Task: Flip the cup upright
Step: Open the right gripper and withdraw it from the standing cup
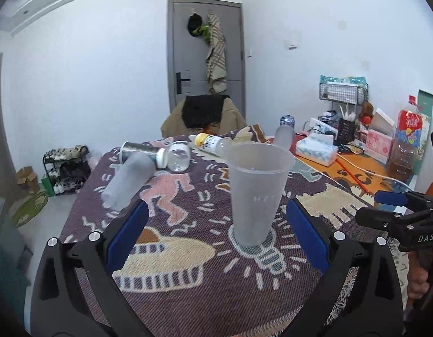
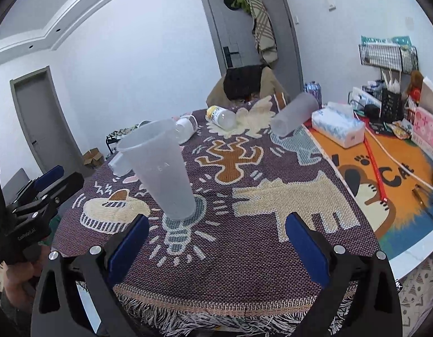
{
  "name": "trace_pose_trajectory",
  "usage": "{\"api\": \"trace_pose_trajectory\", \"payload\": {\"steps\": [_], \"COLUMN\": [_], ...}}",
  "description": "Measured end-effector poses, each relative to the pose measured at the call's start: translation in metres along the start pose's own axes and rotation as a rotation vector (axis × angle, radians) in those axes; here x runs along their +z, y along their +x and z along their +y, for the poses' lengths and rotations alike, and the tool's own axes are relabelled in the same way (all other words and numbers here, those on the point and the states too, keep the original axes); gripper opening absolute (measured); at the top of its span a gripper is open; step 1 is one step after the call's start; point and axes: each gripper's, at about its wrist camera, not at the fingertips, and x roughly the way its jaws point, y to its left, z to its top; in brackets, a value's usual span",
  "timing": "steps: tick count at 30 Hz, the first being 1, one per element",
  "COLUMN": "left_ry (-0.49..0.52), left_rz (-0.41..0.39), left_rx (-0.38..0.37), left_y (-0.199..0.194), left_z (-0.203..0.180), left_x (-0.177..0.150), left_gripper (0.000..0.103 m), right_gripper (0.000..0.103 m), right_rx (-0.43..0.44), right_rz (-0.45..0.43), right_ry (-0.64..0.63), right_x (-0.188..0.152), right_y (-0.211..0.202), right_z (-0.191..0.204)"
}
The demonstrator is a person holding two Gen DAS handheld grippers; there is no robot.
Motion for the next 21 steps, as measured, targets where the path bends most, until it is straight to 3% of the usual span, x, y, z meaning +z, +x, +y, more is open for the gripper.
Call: {"api": "trace_pose_trajectory", "payload": {"steps": [21], "left_ry": [-0.091], "left_rz": [0.013], "left_rx": [0.114], "left_y": [-0.056], "left_z": [0.032], "left_x": [-0.003], "left_gripper": [0.097], "right_gripper": [0.095], "right_rx": [0.025], "right_rz": [-0.026], "right_ry": [-0.055], "right_x": [-0.003], "right_y": [-0.027], "right_z": [0.033]}}
